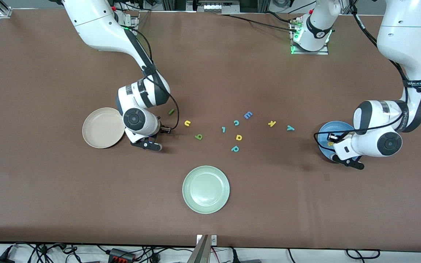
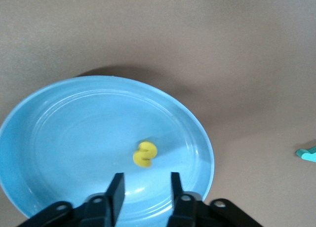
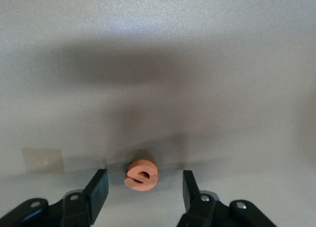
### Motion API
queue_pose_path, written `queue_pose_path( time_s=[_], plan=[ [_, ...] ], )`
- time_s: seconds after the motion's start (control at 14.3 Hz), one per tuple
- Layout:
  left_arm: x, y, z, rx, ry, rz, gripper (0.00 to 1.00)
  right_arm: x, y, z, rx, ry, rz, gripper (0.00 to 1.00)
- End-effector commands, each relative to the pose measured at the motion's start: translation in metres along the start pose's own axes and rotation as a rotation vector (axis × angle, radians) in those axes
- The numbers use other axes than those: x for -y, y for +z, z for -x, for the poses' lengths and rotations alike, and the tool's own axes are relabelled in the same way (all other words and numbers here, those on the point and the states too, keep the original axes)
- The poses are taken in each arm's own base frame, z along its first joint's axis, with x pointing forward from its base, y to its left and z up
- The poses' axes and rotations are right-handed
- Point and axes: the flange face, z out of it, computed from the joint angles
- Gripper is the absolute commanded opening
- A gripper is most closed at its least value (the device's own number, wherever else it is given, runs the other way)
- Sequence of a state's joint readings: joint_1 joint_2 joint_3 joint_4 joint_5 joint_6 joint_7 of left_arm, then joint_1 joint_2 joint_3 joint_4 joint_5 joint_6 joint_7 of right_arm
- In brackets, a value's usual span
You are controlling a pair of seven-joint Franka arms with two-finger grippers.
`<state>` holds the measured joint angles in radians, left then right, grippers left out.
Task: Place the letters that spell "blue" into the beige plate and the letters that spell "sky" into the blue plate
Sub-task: 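Place the 2 on the blue plate while the right gripper grasps the orange e, then place the e on the white plate while the left gripper grasps the cyan y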
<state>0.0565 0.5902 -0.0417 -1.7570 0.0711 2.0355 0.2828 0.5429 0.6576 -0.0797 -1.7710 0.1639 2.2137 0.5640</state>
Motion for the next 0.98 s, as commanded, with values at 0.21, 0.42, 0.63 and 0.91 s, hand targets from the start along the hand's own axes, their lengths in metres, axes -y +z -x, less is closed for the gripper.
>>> queue_pose_path(
  time_s=[0.21,0.42,0.63,0.91],
  plan=[
    [-0.044,-0.026,0.000,0.038,-0.012,-0.019,1.00,-0.001,0.003,0.001,-0.007,0.013,-0.024,0.59],
    [-0.076,-0.016,0.001,0.053,-0.057,-0.004,1.00,-0.001,0.001,-0.001,-0.010,0.014,-0.027,0.45],
    [-0.121,0.004,0.000,0.010,-0.003,0.000,1.00,-0.002,-0.005,-0.002,-0.016,0.014,-0.033,0.23],
    [-0.143,0.017,0.010,0.012,-0.037,-0.010,1.00,-0.031,-0.049,-0.024,-0.045,0.058,-0.064,0.16]
  ],
)
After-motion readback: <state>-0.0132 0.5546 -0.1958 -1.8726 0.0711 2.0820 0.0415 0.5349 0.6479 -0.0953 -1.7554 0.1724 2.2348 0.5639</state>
